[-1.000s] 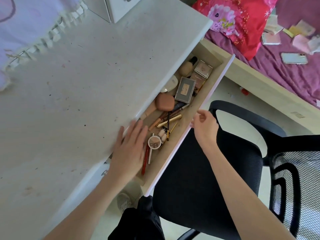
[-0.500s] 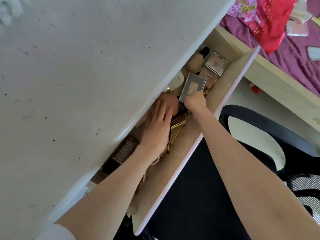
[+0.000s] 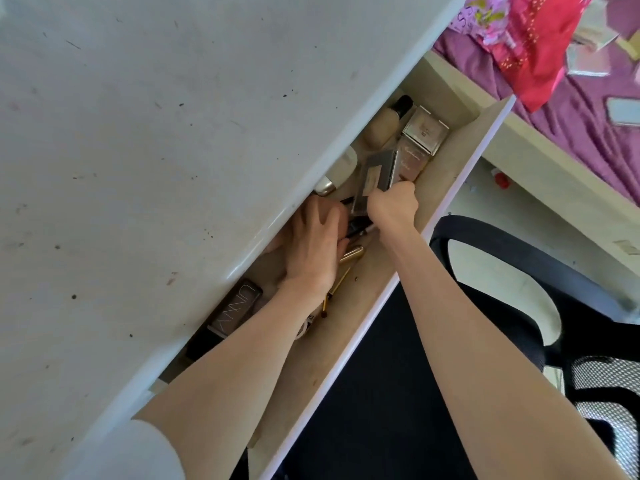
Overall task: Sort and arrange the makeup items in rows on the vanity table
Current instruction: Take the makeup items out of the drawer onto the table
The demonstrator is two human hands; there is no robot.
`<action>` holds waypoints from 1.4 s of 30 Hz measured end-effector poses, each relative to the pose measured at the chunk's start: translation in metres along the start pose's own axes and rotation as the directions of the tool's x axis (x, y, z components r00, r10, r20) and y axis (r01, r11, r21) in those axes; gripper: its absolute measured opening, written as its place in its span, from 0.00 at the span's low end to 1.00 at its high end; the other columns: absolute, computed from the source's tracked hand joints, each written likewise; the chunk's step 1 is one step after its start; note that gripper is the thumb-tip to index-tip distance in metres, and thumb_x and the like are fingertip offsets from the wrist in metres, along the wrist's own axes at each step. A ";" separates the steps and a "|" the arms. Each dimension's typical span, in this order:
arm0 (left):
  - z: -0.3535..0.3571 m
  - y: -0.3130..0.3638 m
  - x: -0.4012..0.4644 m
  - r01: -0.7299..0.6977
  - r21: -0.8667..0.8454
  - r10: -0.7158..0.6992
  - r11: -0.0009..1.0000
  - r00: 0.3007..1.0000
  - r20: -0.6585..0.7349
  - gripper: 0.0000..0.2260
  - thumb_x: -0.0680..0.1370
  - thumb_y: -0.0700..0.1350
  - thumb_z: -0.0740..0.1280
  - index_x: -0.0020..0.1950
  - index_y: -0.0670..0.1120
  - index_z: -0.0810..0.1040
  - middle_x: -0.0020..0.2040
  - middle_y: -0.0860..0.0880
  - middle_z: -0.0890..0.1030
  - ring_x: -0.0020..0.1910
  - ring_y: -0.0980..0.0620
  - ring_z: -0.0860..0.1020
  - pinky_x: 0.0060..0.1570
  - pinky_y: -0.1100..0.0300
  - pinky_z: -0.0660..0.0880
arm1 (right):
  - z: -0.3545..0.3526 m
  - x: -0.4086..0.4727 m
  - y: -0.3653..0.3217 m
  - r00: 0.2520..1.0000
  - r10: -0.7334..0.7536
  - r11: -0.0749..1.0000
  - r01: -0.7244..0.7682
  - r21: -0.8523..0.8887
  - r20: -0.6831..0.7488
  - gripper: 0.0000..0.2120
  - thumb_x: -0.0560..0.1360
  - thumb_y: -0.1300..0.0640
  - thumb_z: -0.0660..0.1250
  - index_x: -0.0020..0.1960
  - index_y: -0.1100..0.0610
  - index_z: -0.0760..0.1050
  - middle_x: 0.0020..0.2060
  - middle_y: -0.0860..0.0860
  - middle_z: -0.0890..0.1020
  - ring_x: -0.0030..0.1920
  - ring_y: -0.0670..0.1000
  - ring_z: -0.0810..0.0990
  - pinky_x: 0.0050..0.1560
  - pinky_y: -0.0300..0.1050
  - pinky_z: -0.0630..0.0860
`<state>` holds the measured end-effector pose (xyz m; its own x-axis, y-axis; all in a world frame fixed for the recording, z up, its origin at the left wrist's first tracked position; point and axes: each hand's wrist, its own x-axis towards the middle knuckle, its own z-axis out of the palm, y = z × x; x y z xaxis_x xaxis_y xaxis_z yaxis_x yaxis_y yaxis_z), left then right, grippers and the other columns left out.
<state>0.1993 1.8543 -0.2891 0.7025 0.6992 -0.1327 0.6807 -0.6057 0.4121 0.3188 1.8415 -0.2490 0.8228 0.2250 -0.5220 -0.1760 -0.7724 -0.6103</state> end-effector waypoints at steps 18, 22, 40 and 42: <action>-0.096 -0.014 -0.098 -0.273 -0.321 0.224 0.907 0.957 -0.182 0.23 0.68 0.46 0.67 0.63 0.44 0.71 0.61 0.43 0.70 0.57 0.47 0.71 0.52 0.57 0.75 | -0.049 -0.115 -0.012 0.991 -0.128 0.829 0.094 0.552 0.024 0.09 0.79 0.60 0.58 0.56 0.54 0.74 0.48 0.50 0.80 0.49 0.50 0.79 0.46 0.43 0.78; -0.141 -0.057 -0.120 -0.219 -0.298 0.137 0.929 0.953 -0.272 0.25 0.68 0.50 0.63 0.64 0.46 0.71 0.62 0.46 0.68 0.59 0.49 0.69 0.55 0.57 0.73 | -0.018 -0.155 -0.032 0.967 -0.200 0.827 0.080 0.557 0.158 0.08 0.79 0.61 0.58 0.52 0.54 0.76 0.45 0.50 0.81 0.45 0.49 0.80 0.42 0.41 0.77; -0.245 -0.333 -0.264 0.394 -0.330 -0.508 0.858 0.748 -0.428 0.25 0.68 0.39 0.70 0.64 0.41 0.71 0.64 0.40 0.65 0.62 0.42 0.69 0.61 0.53 0.70 | 0.241 -0.345 -0.098 0.709 -0.377 0.921 0.353 0.162 0.596 0.12 0.78 0.59 0.61 0.61 0.59 0.68 0.53 0.57 0.78 0.43 0.50 0.76 0.32 0.36 0.71; -0.249 -0.348 -0.269 0.398 -0.339 -0.518 0.852 0.733 -0.441 0.25 0.67 0.38 0.70 0.64 0.41 0.72 0.64 0.40 0.65 0.63 0.43 0.69 0.62 0.53 0.69 | 0.259 -0.353 -0.102 0.684 -0.391 0.909 0.393 0.140 0.616 0.12 0.78 0.59 0.61 0.60 0.58 0.69 0.53 0.57 0.79 0.44 0.51 0.76 0.34 0.37 0.71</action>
<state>-0.2781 1.9721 -0.1723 0.0707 0.9937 0.0869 0.7898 -0.1090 0.6036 -0.0940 1.9945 -0.1568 0.2989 0.8216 -0.4854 0.0875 -0.5301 -0.8434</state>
